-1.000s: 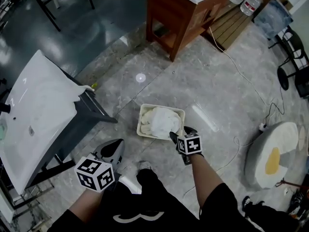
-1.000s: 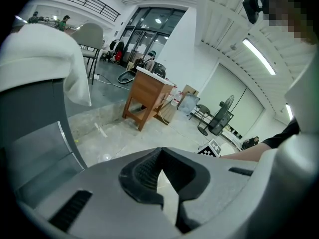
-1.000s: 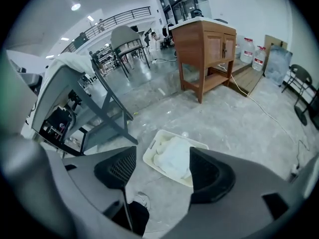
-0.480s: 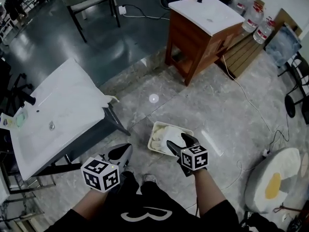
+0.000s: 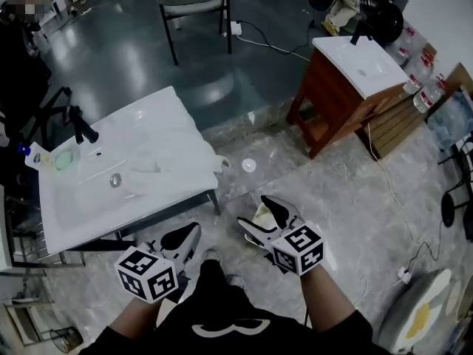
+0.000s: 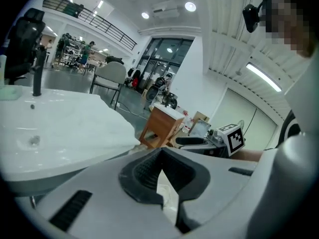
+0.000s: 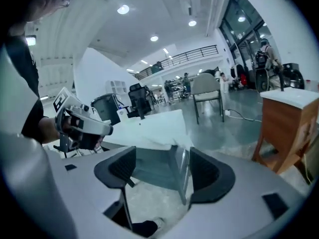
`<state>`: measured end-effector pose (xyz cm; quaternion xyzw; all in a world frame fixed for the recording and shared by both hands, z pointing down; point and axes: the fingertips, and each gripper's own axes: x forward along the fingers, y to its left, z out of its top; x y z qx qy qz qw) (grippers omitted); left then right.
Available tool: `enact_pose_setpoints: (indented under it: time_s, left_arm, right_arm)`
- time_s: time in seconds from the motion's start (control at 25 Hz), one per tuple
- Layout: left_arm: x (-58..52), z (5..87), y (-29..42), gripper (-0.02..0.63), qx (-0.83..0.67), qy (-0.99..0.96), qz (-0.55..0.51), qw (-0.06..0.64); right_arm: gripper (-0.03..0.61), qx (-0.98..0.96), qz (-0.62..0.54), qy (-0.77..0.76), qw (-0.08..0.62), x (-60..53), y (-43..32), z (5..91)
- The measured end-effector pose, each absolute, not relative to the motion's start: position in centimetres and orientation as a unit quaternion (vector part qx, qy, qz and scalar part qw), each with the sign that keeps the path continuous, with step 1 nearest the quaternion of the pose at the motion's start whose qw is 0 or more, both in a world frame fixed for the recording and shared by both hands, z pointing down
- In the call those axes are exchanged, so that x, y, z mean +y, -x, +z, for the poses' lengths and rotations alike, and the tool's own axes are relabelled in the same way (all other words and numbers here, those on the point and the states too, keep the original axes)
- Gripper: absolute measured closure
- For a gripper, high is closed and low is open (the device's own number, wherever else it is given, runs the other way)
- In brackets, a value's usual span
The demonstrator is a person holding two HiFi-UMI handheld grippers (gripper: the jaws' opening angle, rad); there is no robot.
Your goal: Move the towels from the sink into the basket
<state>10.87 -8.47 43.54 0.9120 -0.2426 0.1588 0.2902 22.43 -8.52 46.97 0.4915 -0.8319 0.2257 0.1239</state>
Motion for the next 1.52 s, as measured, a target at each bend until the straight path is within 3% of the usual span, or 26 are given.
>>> enact_pose_setpoints:
  time_s: [0.44, 0.96, 1.32, 1.4, 1.52]
  left_arm:
    - [-14.9, 39.3, -0.3, 0.607, -0.327, -0.893, 0.126, 0.283]
    - [-19.3, 38.8, 4.6, 0.607, -0.351, -0.887, 0.118, 0.277]
    - [-19.6, 38.4, 6.3, 0.607, -0.347, -0.889, 0.101, 0.283]
    - [-19.7, 38.1, 6.4, 0.607, -0.346, -0.89, 0.099, 0.28]
    - [-19.9, 37.7, 6.2, 0.607, -0.344, -0.893, 0.094, 0.275]
  right_arm:
    - [0.262, -0.888, 0.132, -0.392, 0.2, -18.3, -10.2, 42.2]
    - [0.236, -0.854, 0.074, -0.352, 0.375, -23.2, -6.6, 50.5]
    - [0.238, -0.84, 0.116, -0.343, 0.403, -24.2, -6.3, 52.8]
    - [0.251, -0.834, 0.119, -0.352, 0.407, -24.4, -6.4, 52.9]
    - [0.377, -0.822, 0.102, -0.366, 0.424, -24.8, -6.8, 52.8]
